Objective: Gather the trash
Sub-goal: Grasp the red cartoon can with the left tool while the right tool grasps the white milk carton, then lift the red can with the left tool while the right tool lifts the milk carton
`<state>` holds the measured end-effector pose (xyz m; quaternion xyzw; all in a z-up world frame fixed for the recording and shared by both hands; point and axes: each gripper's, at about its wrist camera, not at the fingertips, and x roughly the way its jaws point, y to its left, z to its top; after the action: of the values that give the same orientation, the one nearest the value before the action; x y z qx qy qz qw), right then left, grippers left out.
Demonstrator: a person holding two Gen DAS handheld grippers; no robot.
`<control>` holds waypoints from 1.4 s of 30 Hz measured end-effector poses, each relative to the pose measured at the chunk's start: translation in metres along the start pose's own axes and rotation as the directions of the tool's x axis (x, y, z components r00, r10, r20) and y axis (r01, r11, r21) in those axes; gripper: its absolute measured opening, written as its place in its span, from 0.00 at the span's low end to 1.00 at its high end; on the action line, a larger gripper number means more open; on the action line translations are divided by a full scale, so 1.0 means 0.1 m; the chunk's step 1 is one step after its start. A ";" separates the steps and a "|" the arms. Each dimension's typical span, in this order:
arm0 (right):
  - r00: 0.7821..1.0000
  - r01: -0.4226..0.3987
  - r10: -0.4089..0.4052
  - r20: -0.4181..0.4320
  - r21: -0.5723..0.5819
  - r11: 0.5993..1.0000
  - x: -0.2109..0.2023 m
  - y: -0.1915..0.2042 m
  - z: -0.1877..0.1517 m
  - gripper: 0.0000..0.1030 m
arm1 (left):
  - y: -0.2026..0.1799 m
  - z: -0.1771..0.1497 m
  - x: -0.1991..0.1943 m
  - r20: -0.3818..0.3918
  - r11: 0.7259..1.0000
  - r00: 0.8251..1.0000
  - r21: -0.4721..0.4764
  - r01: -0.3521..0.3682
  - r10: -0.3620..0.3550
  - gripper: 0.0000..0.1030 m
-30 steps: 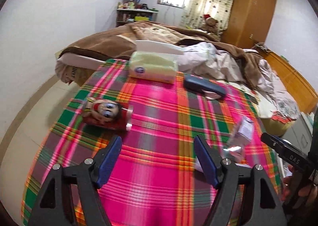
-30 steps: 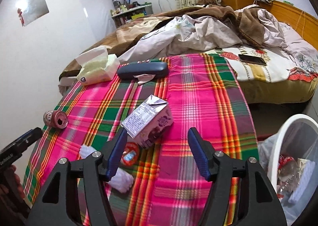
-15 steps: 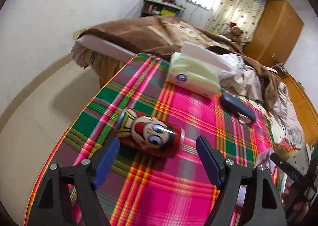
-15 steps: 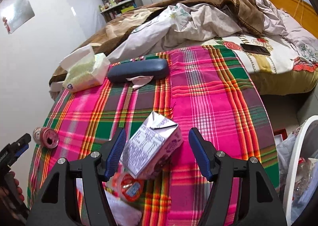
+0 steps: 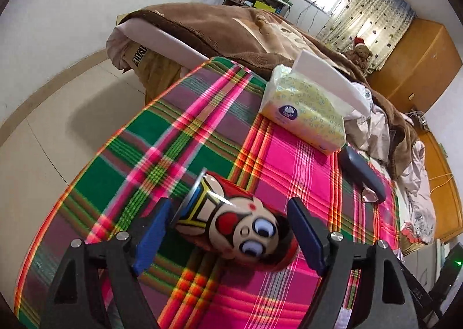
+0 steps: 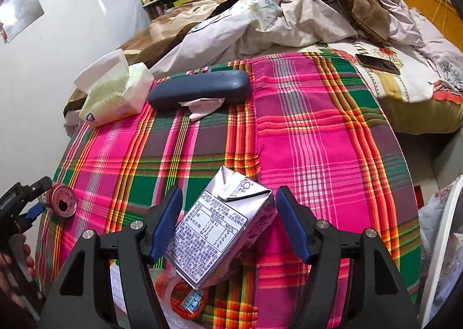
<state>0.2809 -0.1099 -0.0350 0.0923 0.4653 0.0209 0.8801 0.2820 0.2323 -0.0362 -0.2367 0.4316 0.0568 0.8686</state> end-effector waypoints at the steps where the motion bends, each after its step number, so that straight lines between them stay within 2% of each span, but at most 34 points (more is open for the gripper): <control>1: 1.000 0.001 -0.001 -0.001 -0.005 1.000 0.00 0.00 0.00 0.66 | -0.03 0.00 0.03 -0.006 1.000 1.000 0.002 0.001 -0.001 0.80; 6: 1.000 0.007 -0.008 -0.009 -0.061 0.998 -0.02 0.05 -0.01 0.66 | -0.22 -0.01 0.18 -0.044 0.999 0.999 0.036 0.006 -0.005 0.80; 9: 0.999 0.033 -0.034 -0.001 -0.088 0.996 -0.04 0.06 -0.01 0.66 | -0.39 -0.09 0.23 -0.066 0.995 0.998 0.096 0.025 -0.019 0.80; 14: 0.996 0.084 -0.084 0.006 -0.130 0.988 -0.09 0.04 -0.01 0.66 | -0.70 -0.26 0.22 -0.095 0.972 0.995 0.230 0.043 -0.021 0.80; 20: 0.993 0.109 -0.113 -0.022 -0.136 0.985 -0.11 -0.05 -0.06 0.66 | -0.90 -0.42 0.21 -0.163 0.949 0.984 0.294 0.115 -0.069 0.80; 23: 0.989 0.140 -0.145 -0.028 -0.142 0.980 -0.10 -0.08 -0.09 0.66 | -0.99 -0.47 0.18 -0.159 0.936 0.986 0.339 0.099 -0.046 0.80; 30: 0.991 0.126 -0.129 -0.035 -0.072 0.989 -0.08 -0.23 -0.13 0.66 | -0.98 -0.52 0.16 -0.166 0.939 0.986 0.333 0.081 -0.027 0.81; 33: 0.994 0.107 -0.108 -0.021 -0.064 0.992 -0.11 -0.23 -0.15 0.56 | -0.90 -0.55 0.11 -0.176 0.940 0.984 0.336 0.065 -0.005 0.81; 35: 0.994 0.104 -0.105 -0.011 -0.063 0.993 -0.12 -0.23 -0.16 0.44 | -0.81 -0.57 0.07 -0.192 0.944 0.981 0.319 0.084 -0.022 0.81; 36: 0.994 0.105 -0.105 -0.006 -0.060 0.993 -0.12 -0.23 -0.16 0.39 | -0.79 -0.59 0.04 -0.184 0.946 0.983 0.316 0.072 -0.013 0.81; 38: 0.996 0.093 -0.093 -0.002 -0.048 0.995 -0.11 -0.24 -0.16 0.38 | -0.74 -0.61 -0.02 -0.144 0.944 0.989 0.330 0.027 0.022 0.81; 42: 0.996 0.085 -0.085 0.001 -0.053 0.995 -0.12 -0.23 -0.18 0.38 | -0.67 -0.61 0.01 -0.151 0.954 0.988 0.298 0.039 0.007 0.81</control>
<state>0.2579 -0.1316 -0.0399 0.0489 0.4686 -0.0040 0.8821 0.2592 0.1448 -0.0441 -0.1091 0.4976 -0.0345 0.8598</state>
